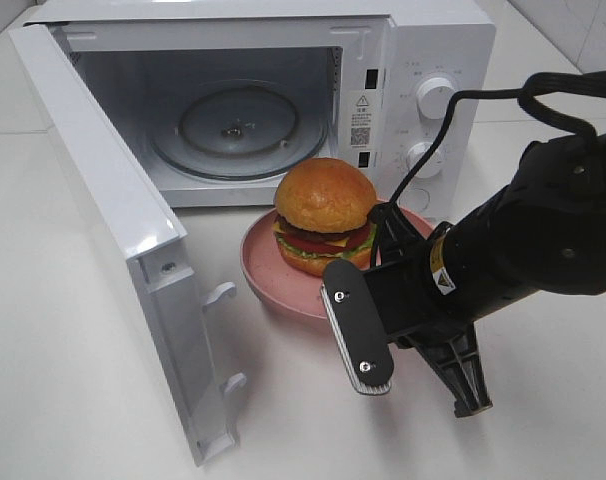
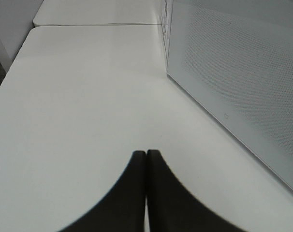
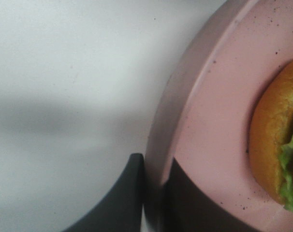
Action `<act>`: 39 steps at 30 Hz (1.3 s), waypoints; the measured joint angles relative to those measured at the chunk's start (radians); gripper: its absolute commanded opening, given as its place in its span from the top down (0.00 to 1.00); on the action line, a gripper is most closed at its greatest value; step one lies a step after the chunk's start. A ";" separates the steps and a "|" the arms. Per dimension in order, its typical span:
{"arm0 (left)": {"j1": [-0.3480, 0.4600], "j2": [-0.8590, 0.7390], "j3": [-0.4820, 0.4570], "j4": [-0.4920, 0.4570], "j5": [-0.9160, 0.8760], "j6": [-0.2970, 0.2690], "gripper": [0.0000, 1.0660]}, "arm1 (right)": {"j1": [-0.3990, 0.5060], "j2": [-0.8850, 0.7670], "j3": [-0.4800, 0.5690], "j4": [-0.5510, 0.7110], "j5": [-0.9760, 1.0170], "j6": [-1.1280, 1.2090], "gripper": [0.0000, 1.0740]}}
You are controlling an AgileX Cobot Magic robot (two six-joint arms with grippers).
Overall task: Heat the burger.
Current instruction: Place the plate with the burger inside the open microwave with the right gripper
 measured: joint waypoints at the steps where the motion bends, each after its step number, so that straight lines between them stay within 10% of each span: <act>1: 0.000 0.000 0.000 0.000 0.000 0.000 1.00 | 0.000 0.000 0.000 0.000 0.000 0.000 1.00; 39: 0.000 0.000 0.000 0.000 0.000 0.000 1.00 | 0.000 0.352 -0.607 0.071 0.233 -0.165 1.00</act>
